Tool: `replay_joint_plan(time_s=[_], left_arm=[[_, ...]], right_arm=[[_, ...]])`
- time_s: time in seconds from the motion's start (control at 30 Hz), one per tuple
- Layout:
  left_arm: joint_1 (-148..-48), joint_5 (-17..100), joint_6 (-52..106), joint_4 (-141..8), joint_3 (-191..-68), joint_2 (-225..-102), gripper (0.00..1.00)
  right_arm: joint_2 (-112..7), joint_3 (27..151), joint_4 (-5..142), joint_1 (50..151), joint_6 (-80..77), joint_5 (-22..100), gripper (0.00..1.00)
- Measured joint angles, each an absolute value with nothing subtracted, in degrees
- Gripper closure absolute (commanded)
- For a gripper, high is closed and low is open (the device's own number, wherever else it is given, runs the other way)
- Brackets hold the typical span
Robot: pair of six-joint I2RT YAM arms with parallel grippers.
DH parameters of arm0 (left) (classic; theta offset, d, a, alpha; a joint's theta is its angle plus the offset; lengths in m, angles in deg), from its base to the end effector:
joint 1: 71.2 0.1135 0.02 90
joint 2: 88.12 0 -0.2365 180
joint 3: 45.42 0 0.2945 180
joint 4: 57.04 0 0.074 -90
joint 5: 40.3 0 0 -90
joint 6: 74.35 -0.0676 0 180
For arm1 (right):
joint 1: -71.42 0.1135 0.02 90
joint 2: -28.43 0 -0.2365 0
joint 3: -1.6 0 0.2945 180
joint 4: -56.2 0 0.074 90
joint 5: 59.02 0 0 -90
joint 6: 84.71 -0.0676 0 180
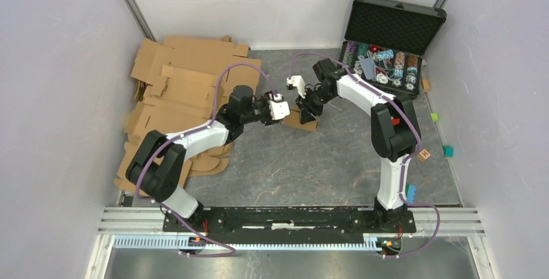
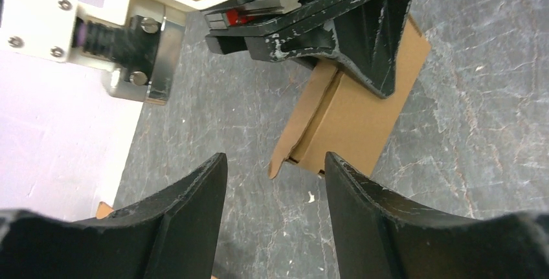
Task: Fold the paper box
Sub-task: Close the paper box at the center of the board.
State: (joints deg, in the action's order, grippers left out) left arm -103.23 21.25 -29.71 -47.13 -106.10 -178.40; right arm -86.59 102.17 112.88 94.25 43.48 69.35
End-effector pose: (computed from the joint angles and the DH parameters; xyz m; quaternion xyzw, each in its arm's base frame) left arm 0.3244 -0.2410 0.1596 0.6059 0.5301 -0.1348 0.5777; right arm 0.3950 0.2118 0.1341 -0.5194 0.7753 0.3006 0.1968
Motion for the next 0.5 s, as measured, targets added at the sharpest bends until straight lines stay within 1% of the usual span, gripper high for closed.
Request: replay_joint_plan(time_s=[0.1,0.13,0.23,0.27,0.5], left_arm=[[-103.6,22.5,-31.2,-48.0,-106.4,-178.4,0.39],[-103.8,22.8,-31.6,-48.1,-106.4,-178.4,0.41],[-104.5,24.0,-32.5,-48.7,-106.4,-178.4,0.53],[-104.7,24.2,-32.8,-49.1,-106.5,-178.4,0.55],[-104.8,26.1,-34.0,-50.3,-107.2,-178.9,0.54]], right_arm=[[-87.4,102.2,113.0,94.2,43.3,68.9,1.0],[-87.5,102.2,113.1,94.2,43.2,68.5,1.0],[-87.6,102.2,113.0,94.2,43.0,67.9,1.0],[-87.6,102.2,113.0,94.2,43.0,67.8,1.0],[-87.6,102.2,113.0,94.2,42.8,67.8,1.0]])
